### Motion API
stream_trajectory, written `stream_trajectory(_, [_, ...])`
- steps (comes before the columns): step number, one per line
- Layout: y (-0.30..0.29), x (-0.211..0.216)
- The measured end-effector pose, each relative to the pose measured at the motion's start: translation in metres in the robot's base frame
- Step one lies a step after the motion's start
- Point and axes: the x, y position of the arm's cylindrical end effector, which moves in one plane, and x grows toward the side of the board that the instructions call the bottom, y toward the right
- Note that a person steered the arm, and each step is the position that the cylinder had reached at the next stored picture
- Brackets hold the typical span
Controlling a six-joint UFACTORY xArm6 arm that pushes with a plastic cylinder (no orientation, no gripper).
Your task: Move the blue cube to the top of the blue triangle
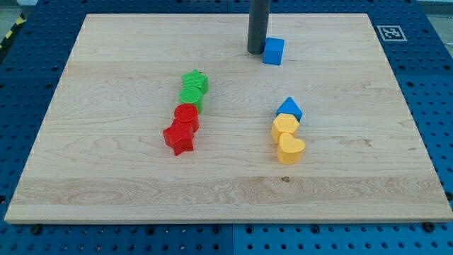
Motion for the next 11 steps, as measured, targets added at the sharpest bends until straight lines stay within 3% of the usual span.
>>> stream_trajectory(3, [0.021,0.034])
stream_trajectory(6, [0.053,-0.024])
stream_trajectory(7, [0.077,-0.016])
stream_trajectory(8, [0.077,0.019])
stream_trajectory(11, [0.033,0.043])
